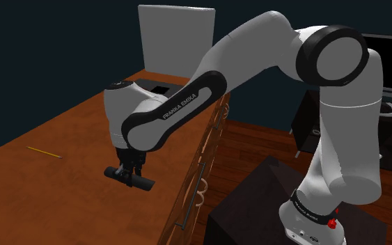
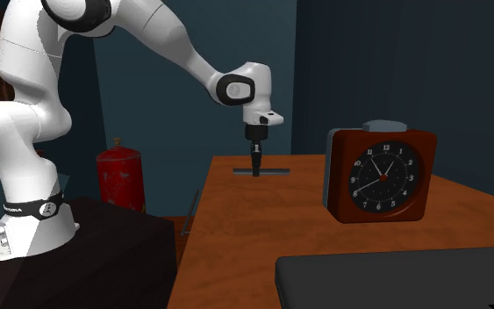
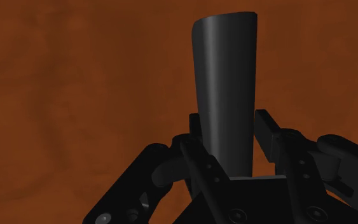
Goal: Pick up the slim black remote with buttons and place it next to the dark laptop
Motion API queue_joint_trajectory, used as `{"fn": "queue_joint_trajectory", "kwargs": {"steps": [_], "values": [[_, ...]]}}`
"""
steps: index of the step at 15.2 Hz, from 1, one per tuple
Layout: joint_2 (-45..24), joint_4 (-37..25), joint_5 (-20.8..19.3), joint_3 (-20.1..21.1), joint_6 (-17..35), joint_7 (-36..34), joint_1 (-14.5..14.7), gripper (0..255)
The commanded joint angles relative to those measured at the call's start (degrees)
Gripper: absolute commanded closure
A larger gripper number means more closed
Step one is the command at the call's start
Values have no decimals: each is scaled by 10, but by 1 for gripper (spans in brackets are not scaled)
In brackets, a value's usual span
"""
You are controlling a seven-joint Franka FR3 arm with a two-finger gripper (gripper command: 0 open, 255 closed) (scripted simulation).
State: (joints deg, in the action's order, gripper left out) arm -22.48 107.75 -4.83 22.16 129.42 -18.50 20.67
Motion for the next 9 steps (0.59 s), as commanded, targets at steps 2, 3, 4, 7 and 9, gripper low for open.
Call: {"fn": "queue_joint_trajectory", "kwargs": {"steps": [2,3,4,7,9], "values": [[0,1,1,1,-1,0,0,255],[-1,2,0,1,1,0,1,255],[3,0,2,2,-5,1,0,255],[16,-8,8,4,-24,3,-2,255],[24,-13,11,6,-37,5,-4,255]]}}
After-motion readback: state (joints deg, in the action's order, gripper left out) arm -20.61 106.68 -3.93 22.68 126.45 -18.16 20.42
